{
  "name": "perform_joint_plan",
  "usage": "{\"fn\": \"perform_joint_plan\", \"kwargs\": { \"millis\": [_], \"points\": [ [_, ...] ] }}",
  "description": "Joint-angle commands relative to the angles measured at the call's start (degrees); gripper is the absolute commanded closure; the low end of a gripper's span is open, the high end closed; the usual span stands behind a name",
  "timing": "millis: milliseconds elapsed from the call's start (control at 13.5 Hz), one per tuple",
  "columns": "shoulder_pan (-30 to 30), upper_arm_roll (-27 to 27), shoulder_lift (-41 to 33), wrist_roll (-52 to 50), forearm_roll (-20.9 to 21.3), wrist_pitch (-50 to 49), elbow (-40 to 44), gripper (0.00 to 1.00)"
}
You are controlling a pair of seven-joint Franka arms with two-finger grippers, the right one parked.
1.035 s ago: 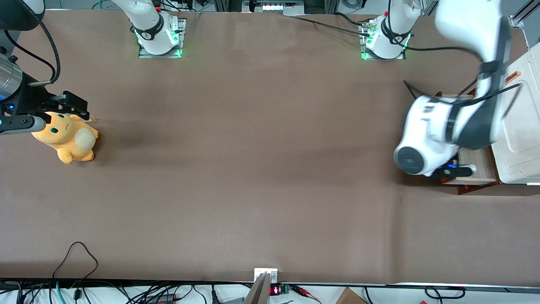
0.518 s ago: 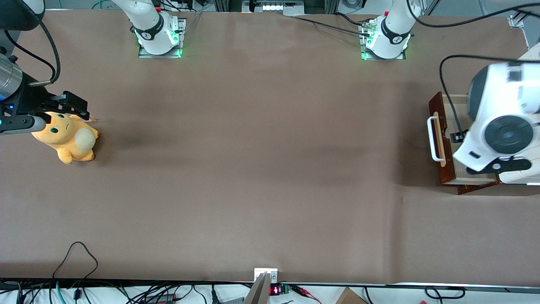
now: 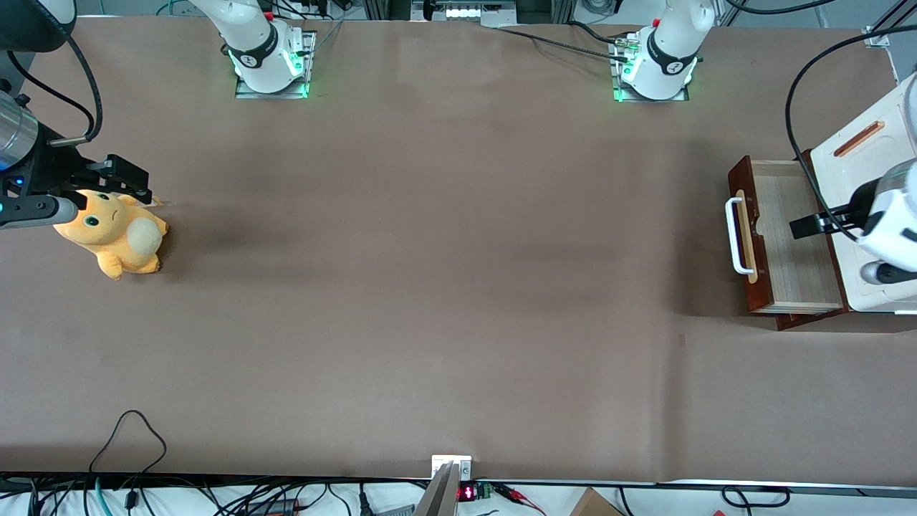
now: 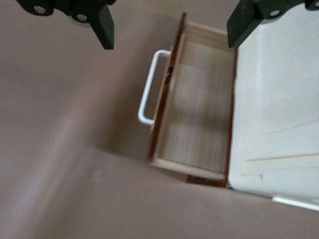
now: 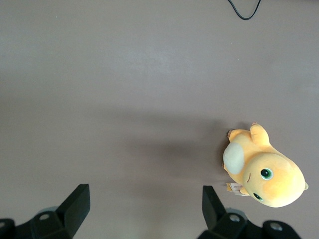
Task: Open lower drawer with left arm only
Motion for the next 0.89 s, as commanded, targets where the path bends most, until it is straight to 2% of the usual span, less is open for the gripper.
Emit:
{"fn": "perform_joint_plan", "kwargs": {
  "millis": [0,148,296,370,813],
  "points": [
    [1.8,-0.5,-0.2,1.7,-4.6,3.8,1.4,0.00],
    [1.6,-1.0,-0.5,2.8,-3.9,4.3,1.0,0.00],
    [1.5,-1.0,-0.7,13.0,-3.9,4.3,0.4,0.00],
    [1.5,-1.0,-0.8,14.2,-3.9,4.4,0.4,0.00],
    [1.6,-1.0,-1.7,14.7,-4.0,6.7,0.3,0.00]
  ]
}}
